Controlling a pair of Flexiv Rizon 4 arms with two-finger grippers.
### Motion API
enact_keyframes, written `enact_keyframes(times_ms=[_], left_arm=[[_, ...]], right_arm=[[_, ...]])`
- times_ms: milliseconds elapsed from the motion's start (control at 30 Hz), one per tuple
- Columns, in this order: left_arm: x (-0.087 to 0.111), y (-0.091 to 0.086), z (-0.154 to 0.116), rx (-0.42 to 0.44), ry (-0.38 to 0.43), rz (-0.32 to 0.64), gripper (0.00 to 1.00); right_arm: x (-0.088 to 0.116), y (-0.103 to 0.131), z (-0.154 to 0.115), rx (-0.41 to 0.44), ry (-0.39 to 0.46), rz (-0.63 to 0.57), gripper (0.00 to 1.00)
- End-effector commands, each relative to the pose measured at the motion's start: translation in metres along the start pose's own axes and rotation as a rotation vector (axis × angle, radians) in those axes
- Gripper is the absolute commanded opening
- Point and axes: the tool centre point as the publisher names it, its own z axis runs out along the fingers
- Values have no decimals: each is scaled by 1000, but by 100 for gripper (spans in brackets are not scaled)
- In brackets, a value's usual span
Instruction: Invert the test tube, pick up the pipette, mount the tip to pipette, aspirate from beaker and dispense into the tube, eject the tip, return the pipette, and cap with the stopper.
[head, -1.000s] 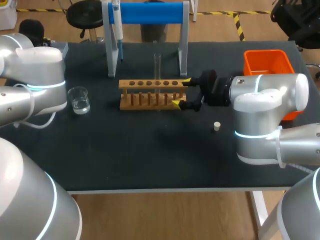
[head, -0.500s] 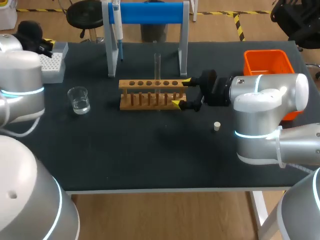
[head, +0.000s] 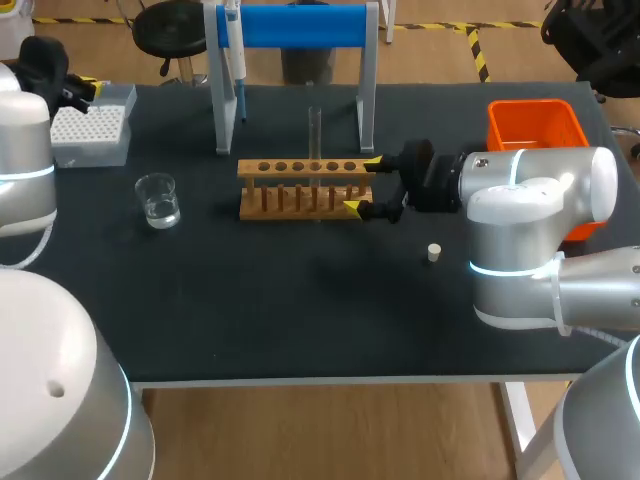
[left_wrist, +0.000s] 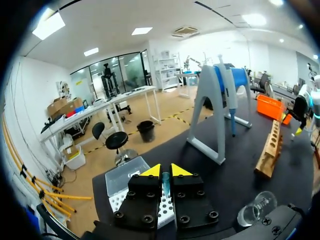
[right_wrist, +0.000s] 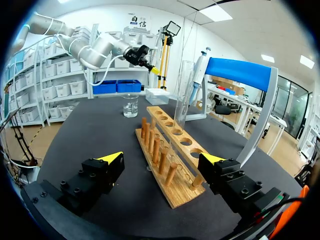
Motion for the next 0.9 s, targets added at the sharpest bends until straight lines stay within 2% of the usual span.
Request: enact_keyframes(times_ms=[33,400,667,900], left_arm=[[18,-8,-15,-19,95,62,0],[114,-36,-76,-95,326,234,0],[188,-55,-91,-141,465,325,0],[250,-73,-99,-96,633,354,0]], right_arm=[[1,-1,0,-3,-4,0,100],[1,-1,0,-3,-4,0,100],[1,-1,0,-3,-4,0,100],[1,-1,0,-3,-4,0,100]])
